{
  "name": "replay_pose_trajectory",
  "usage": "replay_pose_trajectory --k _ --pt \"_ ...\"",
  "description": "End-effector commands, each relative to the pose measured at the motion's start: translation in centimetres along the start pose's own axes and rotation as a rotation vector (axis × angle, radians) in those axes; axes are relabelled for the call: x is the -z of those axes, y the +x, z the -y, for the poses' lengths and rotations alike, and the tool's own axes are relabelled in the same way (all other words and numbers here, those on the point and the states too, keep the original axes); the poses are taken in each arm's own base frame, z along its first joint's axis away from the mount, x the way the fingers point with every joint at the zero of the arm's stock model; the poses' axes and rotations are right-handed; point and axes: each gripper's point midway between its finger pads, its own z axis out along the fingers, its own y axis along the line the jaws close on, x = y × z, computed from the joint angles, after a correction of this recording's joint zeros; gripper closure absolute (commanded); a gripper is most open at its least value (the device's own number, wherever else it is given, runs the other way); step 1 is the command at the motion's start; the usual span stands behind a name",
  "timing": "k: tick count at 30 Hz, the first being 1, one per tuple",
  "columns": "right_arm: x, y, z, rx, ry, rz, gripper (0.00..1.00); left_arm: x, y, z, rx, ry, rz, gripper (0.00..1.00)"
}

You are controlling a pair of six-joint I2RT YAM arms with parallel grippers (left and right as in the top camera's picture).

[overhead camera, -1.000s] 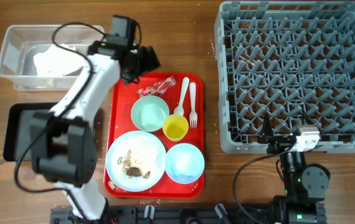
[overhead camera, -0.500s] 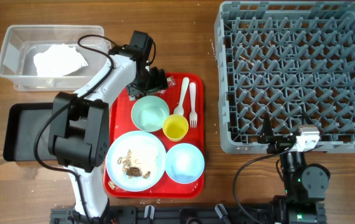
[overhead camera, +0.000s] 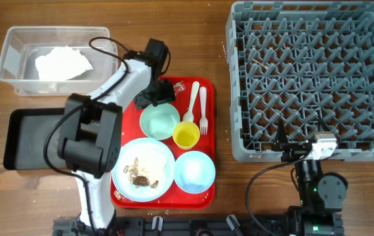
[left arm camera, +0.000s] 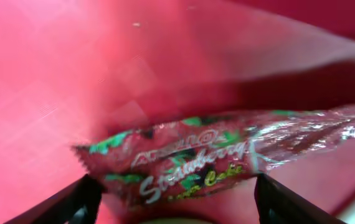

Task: Sort waste into correct bins and load items into the dishwasher rack
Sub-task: 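Move the left gripper back and grasp the strawberry snack wrapper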

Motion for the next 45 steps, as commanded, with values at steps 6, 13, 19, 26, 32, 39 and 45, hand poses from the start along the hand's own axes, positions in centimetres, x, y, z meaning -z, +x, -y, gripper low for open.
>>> replay_pose_trajectory --k 6,13,19,26,32,39,45 --pt "0.0 -0.2 0.2 0.013 0.01 0.01 0.0 -1.2 -0.8 -0.1 -0.02 -0.027 0.022 0.78" --pt "0.0 -0.2 0.2 0.013 0.01 0.011 0.0 1.9 -3.9 0.4 -0.007 -0.021 0.136 0.96" --pt "0.0 -0.2 0.2 0.013 0.01 0.01 0.0 5.3 -6.0 -0.6 0.067 0.024 0.221 0.96" --pt "0.0 -0.2 0.2 0.013 0.01 0.01 0.0 6.5 -5.8 3.4 -0.107 0.251 0.203 0.38" --pt "0.0 -0.2 0.2 0.013 0.01 0.01 0.0 4.7 -3.4 5.3 -0.437 0.209 0.165 0.18" --pt "0.0 -0.2 0.2 0.013 0.01 0.011 0.0 3.1 -1.8 4.7 -0.6 0.174 0.094 0.22" --pt "0.0 -0.2 0.2 0.013 0.01 0.01 0.0 0.8 -0.7 4.5 -0.674 0.154 0.03 0.22"
